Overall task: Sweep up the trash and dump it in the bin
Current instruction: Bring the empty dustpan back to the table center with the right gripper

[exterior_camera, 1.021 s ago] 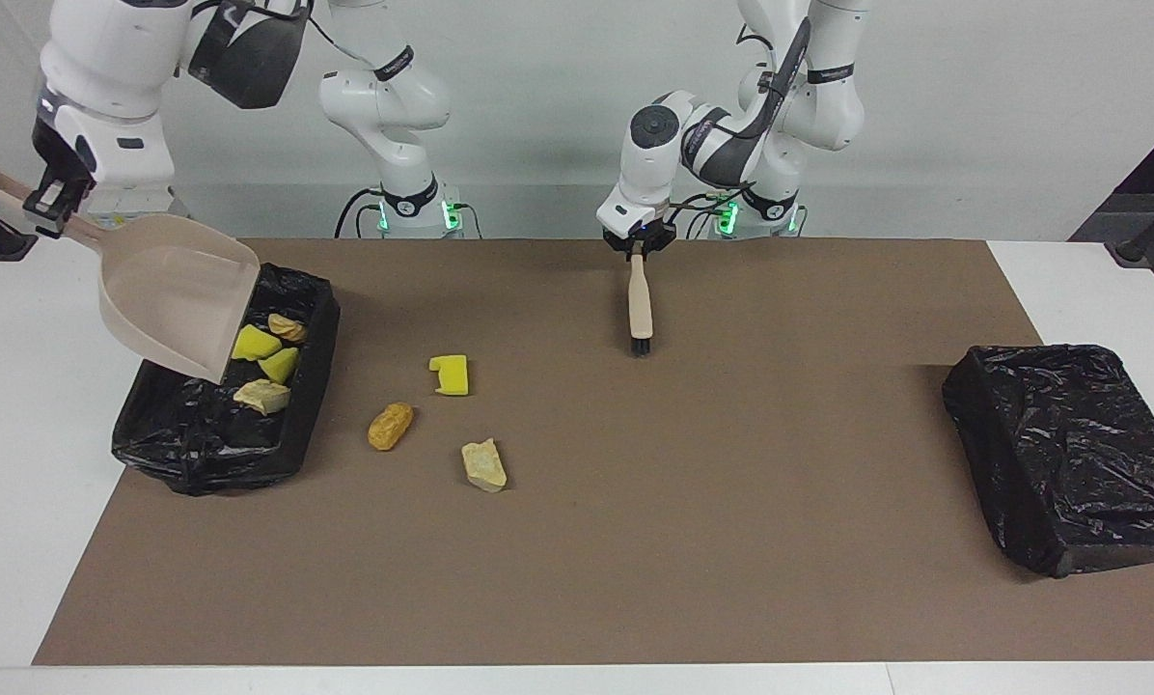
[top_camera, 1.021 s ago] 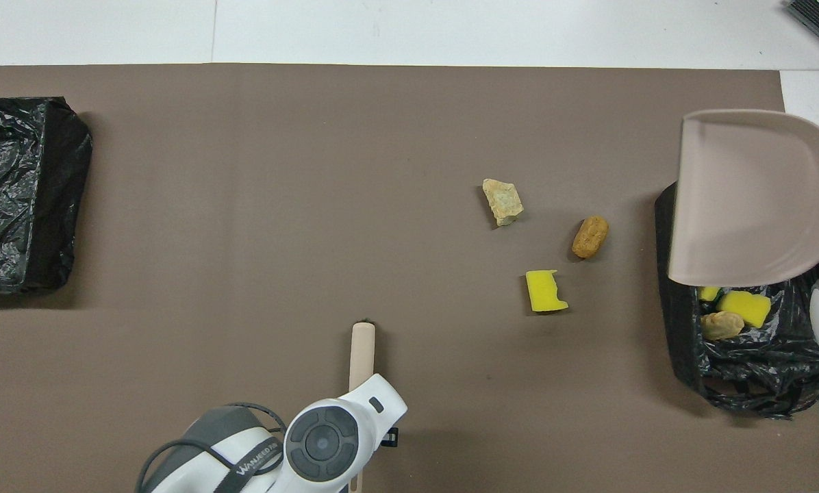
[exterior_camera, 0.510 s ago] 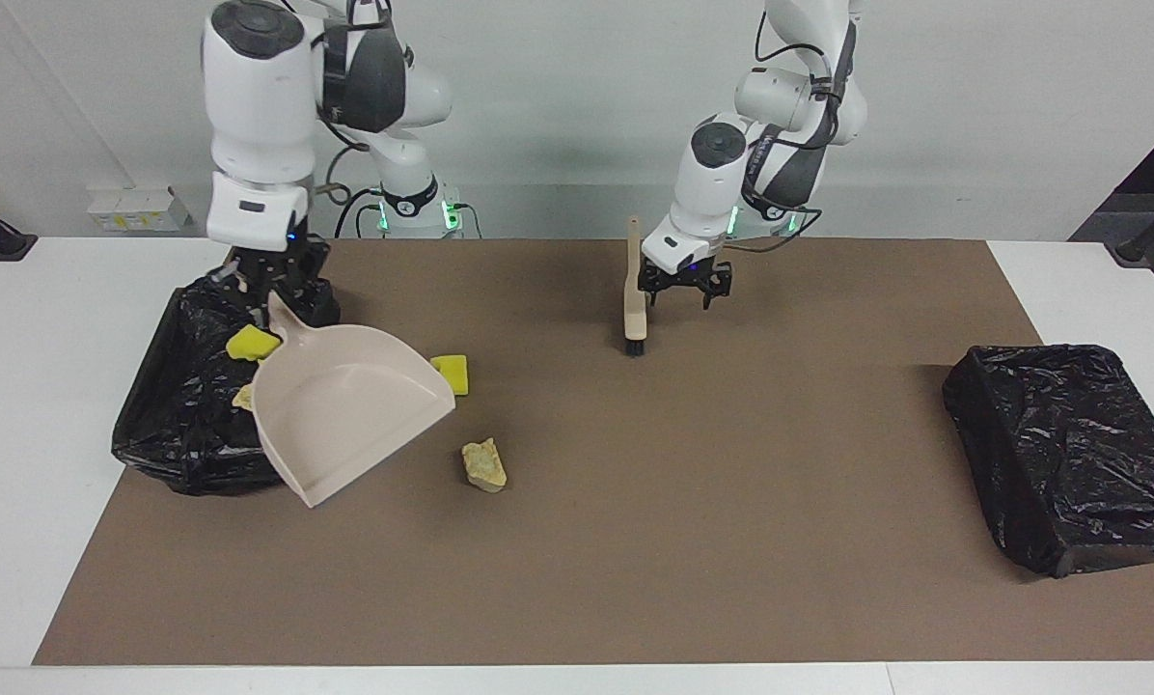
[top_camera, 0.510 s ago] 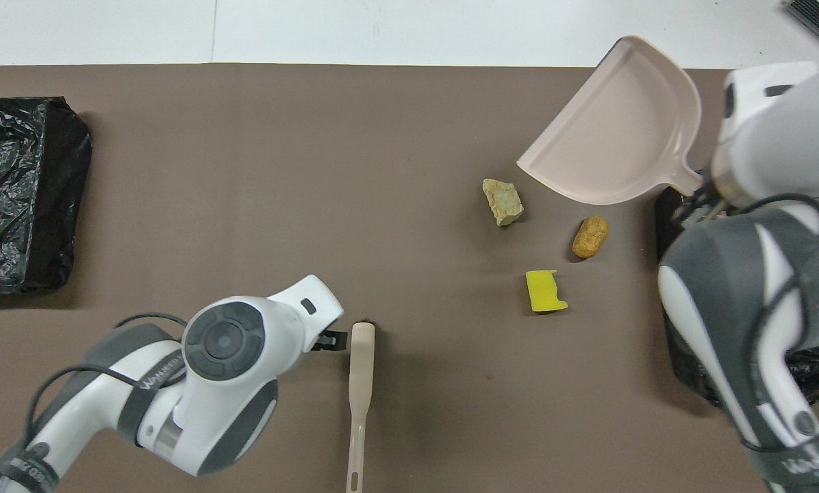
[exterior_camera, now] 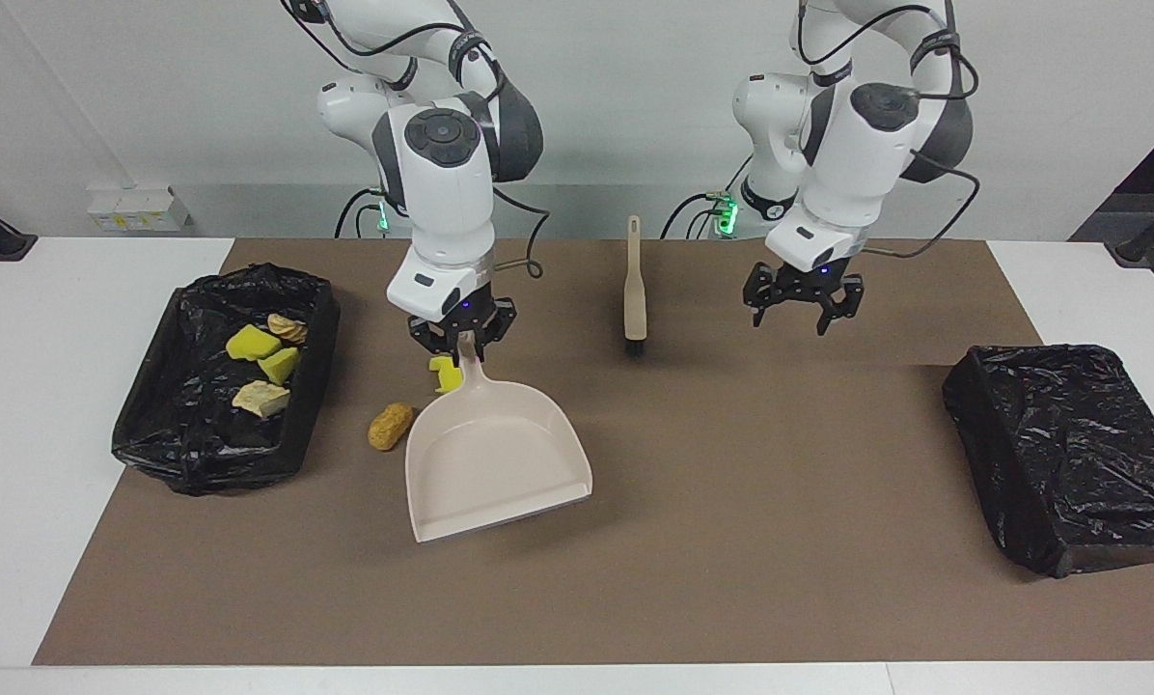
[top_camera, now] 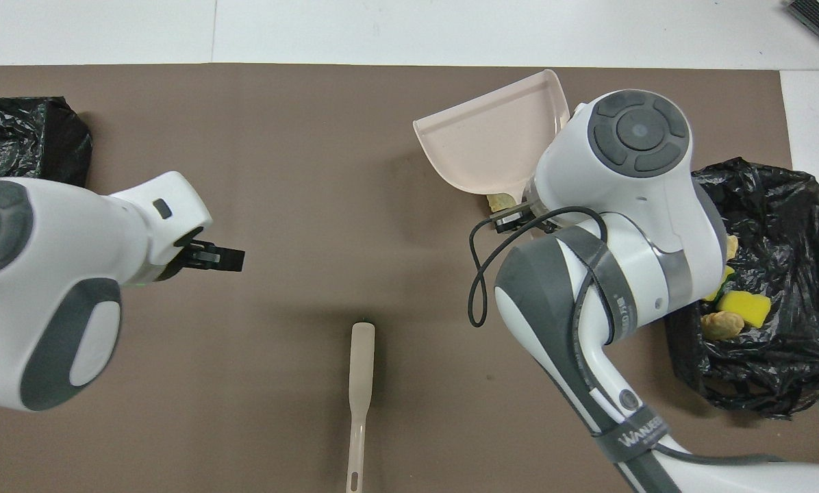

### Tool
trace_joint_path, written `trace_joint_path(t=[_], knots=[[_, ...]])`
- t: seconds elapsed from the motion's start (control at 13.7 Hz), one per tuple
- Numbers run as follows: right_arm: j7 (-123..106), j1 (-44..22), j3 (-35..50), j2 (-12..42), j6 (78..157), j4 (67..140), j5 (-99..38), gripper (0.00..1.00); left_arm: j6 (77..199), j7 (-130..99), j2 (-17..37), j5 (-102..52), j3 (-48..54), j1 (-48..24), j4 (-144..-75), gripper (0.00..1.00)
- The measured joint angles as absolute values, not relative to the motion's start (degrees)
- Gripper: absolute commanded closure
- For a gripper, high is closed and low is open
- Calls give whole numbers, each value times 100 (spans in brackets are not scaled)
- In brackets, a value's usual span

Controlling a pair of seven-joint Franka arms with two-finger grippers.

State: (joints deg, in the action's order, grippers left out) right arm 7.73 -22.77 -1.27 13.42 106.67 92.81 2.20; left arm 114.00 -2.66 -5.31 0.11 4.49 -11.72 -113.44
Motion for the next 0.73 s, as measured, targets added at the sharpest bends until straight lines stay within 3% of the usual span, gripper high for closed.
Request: trace_joint_path(t=[0.44,0.73], knots=[[2181,-3215,-127,2017,10982,9228,-309,100,9710,476,-237,206,446,-552,-9528,0],[3496,-3713,-126,2689,11469,8827,-415,100,9227,482,69,206,460,-544,-8778,0]])
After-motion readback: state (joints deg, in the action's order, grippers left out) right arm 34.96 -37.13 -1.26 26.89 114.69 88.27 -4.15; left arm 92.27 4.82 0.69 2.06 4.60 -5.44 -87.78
